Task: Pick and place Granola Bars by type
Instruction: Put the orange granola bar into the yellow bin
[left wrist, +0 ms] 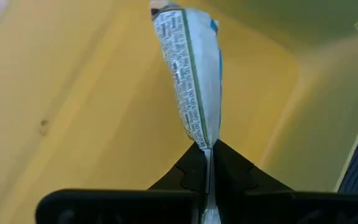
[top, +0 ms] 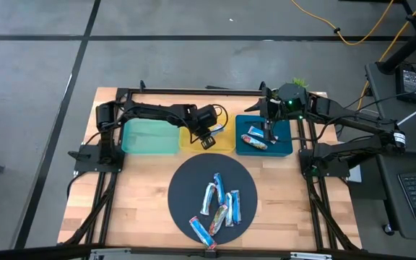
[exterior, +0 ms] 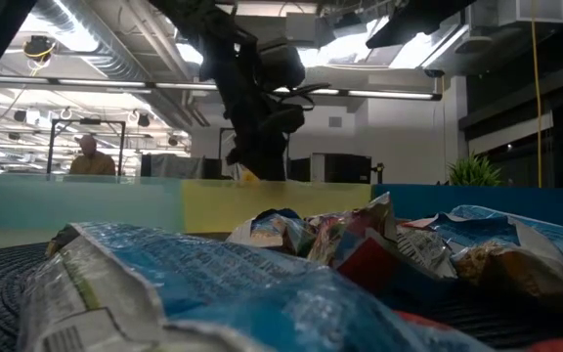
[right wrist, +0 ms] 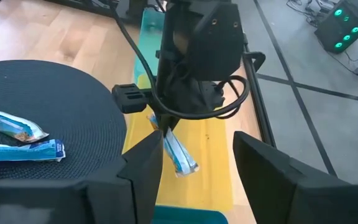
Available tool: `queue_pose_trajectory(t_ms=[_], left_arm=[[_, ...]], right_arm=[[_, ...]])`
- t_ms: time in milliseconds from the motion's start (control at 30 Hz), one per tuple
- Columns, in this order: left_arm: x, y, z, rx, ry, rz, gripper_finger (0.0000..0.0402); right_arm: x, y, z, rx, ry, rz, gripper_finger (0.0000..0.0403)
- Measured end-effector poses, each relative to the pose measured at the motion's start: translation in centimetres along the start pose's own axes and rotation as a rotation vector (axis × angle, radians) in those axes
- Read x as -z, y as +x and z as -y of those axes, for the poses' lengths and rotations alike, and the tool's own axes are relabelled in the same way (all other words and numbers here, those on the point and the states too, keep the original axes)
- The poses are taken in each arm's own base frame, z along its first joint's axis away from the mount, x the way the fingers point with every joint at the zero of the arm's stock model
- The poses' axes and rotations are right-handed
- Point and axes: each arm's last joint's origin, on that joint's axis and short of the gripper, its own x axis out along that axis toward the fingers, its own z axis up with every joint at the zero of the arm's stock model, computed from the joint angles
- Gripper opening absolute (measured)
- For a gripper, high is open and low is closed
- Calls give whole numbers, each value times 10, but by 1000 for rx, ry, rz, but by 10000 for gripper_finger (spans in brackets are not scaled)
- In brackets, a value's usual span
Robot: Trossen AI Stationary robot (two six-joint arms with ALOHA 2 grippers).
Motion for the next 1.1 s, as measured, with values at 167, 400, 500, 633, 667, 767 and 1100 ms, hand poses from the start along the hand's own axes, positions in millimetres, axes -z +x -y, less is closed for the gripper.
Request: queue_pose_trajectory(t_ms=[167, 400, 500, 633, 667, 767, 1100], left_arm=[[3, 4, -1, 2, -26, 10, 14], [12, 11, -4, -3, -98, 4, 19], [12, 11, -2, -1, -102, 3, 21], [12, 12, 0, 6, -96, 9, 30], [12, 12, 1, 8, -94, 10, 32], [12, 12, 1, 7, -93, 11, 40], [12, 11, 2, 10, -93, 17, 71]], right_arm=[[0, 0, 0, 0, 0, 0, 198], [0, 0, 0, 0, 0, 0, 198], [0, 0, 0, 0, 0, 0, 198], [0, 0, 0, 0, 0, 0, 198], [0, 0, 0, 0, 0, 0, 198], [0, 0, 0, 0, 0, 0, 198], [0, 0, 0, 0, 0, 0, 198]])
